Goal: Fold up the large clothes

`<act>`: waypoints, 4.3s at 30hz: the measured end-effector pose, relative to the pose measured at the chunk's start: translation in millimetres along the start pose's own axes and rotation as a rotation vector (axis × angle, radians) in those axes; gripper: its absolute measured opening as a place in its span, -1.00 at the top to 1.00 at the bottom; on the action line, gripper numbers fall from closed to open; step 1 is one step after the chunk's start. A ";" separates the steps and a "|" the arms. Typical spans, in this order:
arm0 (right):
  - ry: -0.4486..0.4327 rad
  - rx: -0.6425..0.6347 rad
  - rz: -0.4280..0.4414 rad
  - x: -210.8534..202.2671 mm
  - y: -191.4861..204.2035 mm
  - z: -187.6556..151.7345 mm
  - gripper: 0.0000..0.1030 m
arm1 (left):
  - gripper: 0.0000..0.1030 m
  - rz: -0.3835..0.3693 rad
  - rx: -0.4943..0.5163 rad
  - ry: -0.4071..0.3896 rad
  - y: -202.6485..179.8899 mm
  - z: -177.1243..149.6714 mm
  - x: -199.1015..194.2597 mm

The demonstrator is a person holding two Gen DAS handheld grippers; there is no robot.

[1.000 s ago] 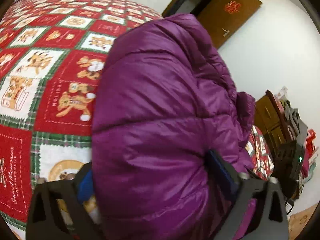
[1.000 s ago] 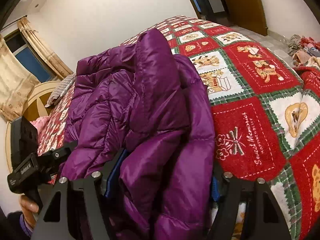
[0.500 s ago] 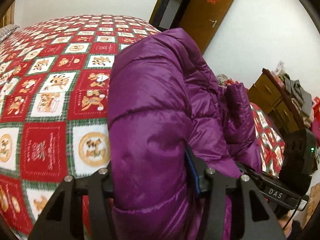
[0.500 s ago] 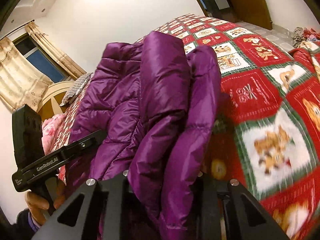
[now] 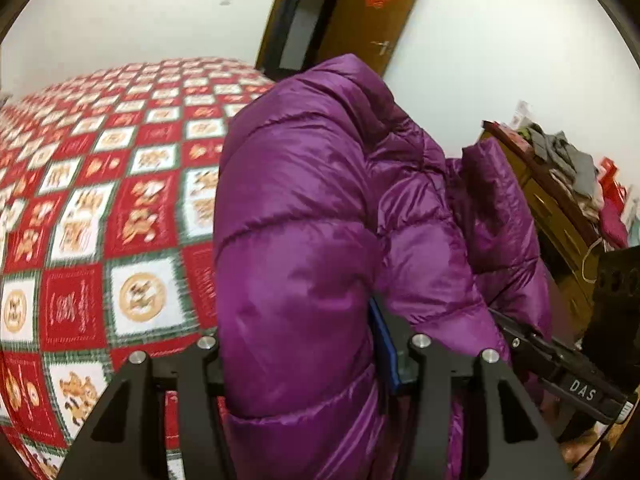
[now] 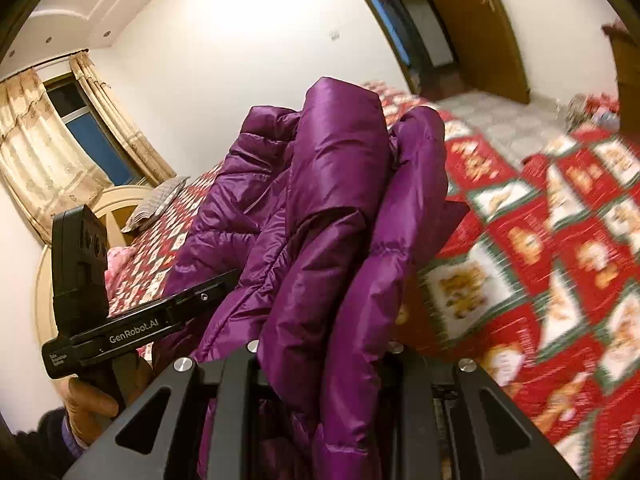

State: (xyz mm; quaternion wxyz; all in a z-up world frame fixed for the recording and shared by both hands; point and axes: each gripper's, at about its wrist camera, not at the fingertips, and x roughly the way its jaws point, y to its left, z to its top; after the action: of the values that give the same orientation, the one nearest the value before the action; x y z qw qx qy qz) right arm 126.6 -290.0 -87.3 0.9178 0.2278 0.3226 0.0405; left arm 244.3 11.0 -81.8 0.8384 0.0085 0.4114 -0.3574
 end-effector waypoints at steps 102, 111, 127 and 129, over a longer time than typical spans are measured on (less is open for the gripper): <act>0.034 -0.020 -0.334 108.2 -138.7 103.4 0.47 | -1.00 0.317 -0.013 0.159 -45.0 123.9 227.2; 0.059 0.015 -0.287 117.6 -146.5 108.9 0.47 | -1.00 0.361 0.028 0.164 -52.3 113.0 242.4; 0.007 -0.016 -0.316 78.3 -123.2 108.5 0.47 | -1.00 0.306 0.088 0.090 -59.5 56.1 114.9; -0.033 -0.018 -0.293 54.3 -110.3 101.4 0.47 | -1.00 0.315 0.104 0.104 -62.0 48.5 117.4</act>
State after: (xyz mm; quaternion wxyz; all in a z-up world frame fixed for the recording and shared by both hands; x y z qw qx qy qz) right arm 223.4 -416.2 -97.7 0.9210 0.1706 0.3372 -0.0947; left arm 287.5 -119.6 -114.1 0.8601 0.1344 0.4288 -0.2415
